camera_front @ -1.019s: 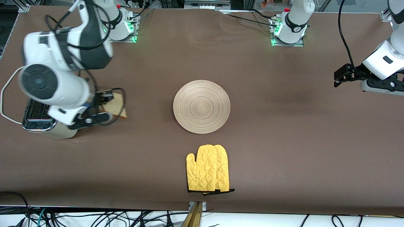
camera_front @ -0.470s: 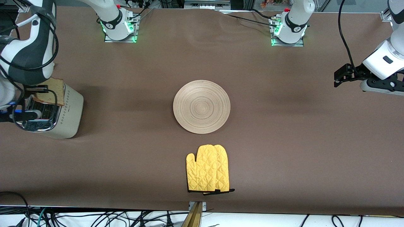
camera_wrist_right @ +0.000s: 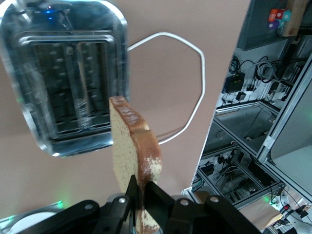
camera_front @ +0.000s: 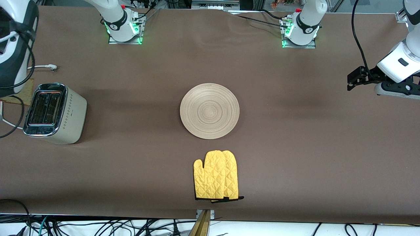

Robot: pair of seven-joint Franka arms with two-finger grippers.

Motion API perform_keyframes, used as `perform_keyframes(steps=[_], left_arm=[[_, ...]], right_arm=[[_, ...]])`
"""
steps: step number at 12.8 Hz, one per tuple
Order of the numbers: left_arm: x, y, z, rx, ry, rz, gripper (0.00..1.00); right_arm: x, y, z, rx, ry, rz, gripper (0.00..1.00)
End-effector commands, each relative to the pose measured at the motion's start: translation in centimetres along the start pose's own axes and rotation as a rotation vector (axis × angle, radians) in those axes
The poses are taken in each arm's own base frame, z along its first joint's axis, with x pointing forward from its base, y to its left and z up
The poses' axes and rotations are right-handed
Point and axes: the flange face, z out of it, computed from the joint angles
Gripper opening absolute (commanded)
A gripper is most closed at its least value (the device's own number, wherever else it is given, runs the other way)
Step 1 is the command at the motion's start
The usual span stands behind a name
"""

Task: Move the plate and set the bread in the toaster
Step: 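Align the held bread above a toaster slot with the right gripper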

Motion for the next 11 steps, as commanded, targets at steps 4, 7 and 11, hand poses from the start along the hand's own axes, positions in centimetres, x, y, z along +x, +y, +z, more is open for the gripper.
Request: perform_keyframes(steps=[4, 7, 11], left_arm=[[-0.1, 0.0, -0.5, -0.023, 0.001, -0.008, 1.0], [-0.1, 0.0, -0.5, -0.023, 0.001, -0.008, 1.0], [-0.1, 0.0, -0.5, -0.023, 0.001, -0.008, 1.0]], right_arm=[[2.1, 0.4, 1.6, -0.051, 0.012, -0.021, 0.05], [2.9, -0.9, 1.4, -0.058, 0.027, -0.031, 0.05], [4.2, -1.9, 1.4, -0.077, 0.069, -0.041, 0.05]])
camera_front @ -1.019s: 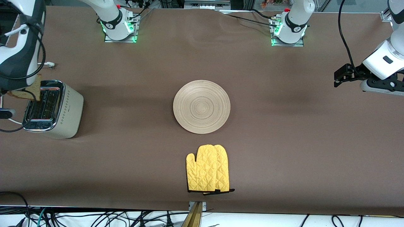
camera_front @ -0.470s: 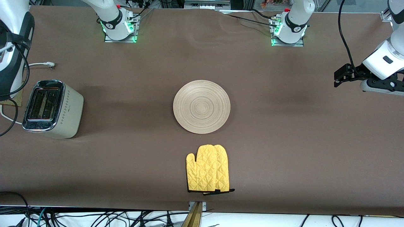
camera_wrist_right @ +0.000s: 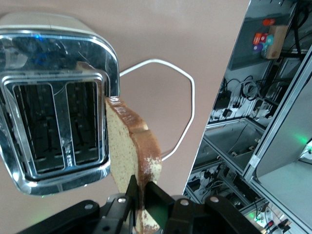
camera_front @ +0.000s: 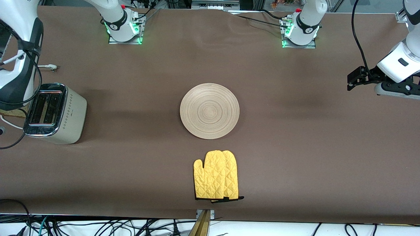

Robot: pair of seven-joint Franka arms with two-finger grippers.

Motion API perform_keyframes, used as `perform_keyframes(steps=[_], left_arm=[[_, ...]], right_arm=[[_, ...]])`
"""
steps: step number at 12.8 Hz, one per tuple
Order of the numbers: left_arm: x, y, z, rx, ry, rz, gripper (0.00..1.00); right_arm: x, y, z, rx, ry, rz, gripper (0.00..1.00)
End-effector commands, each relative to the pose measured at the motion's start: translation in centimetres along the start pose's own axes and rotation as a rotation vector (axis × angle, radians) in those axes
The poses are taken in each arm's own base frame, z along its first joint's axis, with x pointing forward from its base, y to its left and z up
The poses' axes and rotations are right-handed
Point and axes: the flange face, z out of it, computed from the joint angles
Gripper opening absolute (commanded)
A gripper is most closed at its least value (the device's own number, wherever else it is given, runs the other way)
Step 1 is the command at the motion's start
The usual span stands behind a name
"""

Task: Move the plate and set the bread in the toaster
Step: 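Align the held bread above a toaster slot with the right gripper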

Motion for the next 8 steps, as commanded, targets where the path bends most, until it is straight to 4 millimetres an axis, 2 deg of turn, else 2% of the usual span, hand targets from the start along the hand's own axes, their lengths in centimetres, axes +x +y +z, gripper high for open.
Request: perform_keyframes(steps=[1, 4, 8], left_arm=[[-0.1, 0.0, -0.5, -0.023, 0.001, -0.008, 1.0], [-0.1, 0.0, -0.5, -0.023, 0.001, -0.008, 1.0], [-0.1, 0.0, -0.4, -0.023, 0.0, -0.008, 1.0]], right_arm=[[0.5, -0.6, -0.4, -0.01, 0.019, -0.011, 0.05], [0.9, -1.8, -0.7, 0.015, 0.036, -0.027, 0.05], [1.3, -2.5, -0.6, 0.025, 0.037, -0.035, 0.05]])
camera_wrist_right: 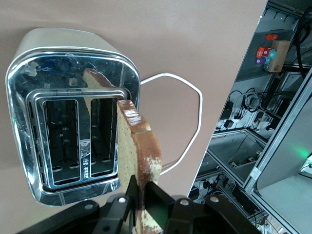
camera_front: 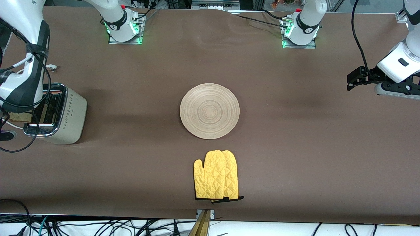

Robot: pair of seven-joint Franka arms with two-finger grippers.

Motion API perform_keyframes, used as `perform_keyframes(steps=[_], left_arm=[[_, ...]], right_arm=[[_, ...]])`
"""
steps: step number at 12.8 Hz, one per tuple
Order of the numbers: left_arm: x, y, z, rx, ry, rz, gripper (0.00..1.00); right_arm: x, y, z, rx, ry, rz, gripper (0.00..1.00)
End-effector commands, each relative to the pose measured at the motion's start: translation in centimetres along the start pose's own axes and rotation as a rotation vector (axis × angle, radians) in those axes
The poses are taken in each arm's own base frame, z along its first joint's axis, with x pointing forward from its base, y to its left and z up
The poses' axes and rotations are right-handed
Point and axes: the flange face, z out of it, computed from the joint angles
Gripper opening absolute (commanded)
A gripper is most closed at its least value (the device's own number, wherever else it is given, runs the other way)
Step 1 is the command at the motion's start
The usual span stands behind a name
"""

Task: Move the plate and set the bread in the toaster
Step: 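Align the held bread above a toaster slot with the right gripper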

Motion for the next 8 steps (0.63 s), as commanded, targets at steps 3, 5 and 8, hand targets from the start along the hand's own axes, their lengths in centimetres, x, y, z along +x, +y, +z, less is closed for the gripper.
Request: perform_keyframes(steps=[3, 5, 8], left_arm=[[-0.1, 0.0, -0.5, -0.023, 0.001, -0.008, 1.0], [-0.1, 0.0, -0.5, -0.023, 0.001, -0.008, 1.0], [-0.1, 0.0, -0.5, -0.023, 0.001, -0.008, 1.0]], right_arm=[[0.0, -0.5, -0.2, 0.024, -0.006, -0.004, 0.05], [-0.4, -0.6, -0.2, 0.033, -0.023, -0.004, 0.05], [-0.7, -1.6, -1.3, 0.03, -0.03, -0.016, 0.05]])
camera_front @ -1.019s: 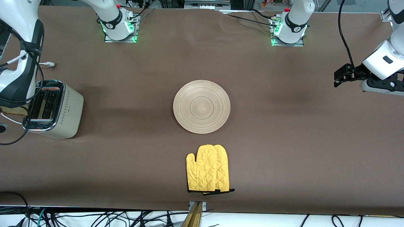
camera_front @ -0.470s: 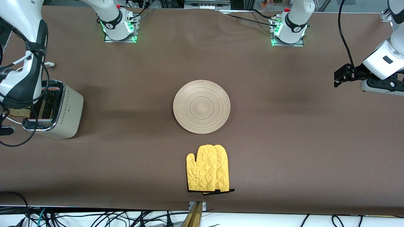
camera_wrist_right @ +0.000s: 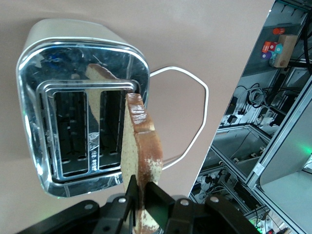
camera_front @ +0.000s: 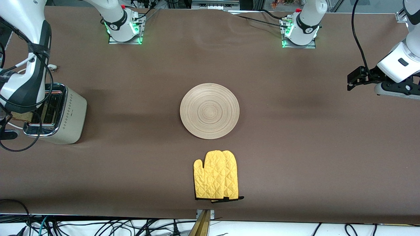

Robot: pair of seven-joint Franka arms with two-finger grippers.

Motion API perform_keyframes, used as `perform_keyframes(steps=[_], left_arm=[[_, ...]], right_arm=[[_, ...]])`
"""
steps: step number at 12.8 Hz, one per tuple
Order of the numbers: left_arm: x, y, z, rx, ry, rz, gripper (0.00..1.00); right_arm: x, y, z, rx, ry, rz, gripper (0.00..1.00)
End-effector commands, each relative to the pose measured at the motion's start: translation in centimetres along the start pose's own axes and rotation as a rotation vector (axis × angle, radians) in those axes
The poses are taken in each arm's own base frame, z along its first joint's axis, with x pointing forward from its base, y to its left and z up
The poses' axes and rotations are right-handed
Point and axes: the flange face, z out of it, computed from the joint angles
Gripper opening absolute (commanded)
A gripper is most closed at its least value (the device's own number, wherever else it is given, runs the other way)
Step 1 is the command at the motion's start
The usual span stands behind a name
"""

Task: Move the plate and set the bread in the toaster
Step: 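Align the held bread above a toaster slot with the right gripper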

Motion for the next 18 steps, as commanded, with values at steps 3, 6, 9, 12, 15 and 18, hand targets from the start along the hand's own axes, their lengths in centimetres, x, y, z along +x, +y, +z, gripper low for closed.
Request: perform_keyframes(steps=[3, 6, 9, 12, 15, 18], left_arm=[[-0.1, 0.0, -0.5, -0.023, 0.001, -0.008, 1.0], [-0.1, 0.1, -0.5, -0.023, 0.001, -0.006, 1.0], [-0.1, 0.0, -0.5, -0.023, 0.001, -0.008, 1.0], [-0.1, 0.0, -0.5, -0.023, 0.001, -0.008, 1.0], [-0.1, 0.0, -0.5, -0.023, 0.001, -0.008, 1.0], [-0.1, 0.0, -0.5, -0.023, 0.001, -0.008, 1.0]], right_arm=[[-0.6, -0.3, -0.5, 0.023, -0.009, -0.001, 0.05], [-0.6, 0.6, 0.4, 0.033, -0.021, 0.001, 0.05], [-0.6, 2.6, 2.0, 0.064, -0.022, 0.023, 0.05], [-0.5, 2.8, 2.5, 0.062, -0.026, 0.026, 0.05], [0.0, 2.6, 3.4, 0.057, -0.024, 0.021, 0.05], [0.1, 3.8, 4.4, 0.054, -0.017, 0.035, 0.05]])
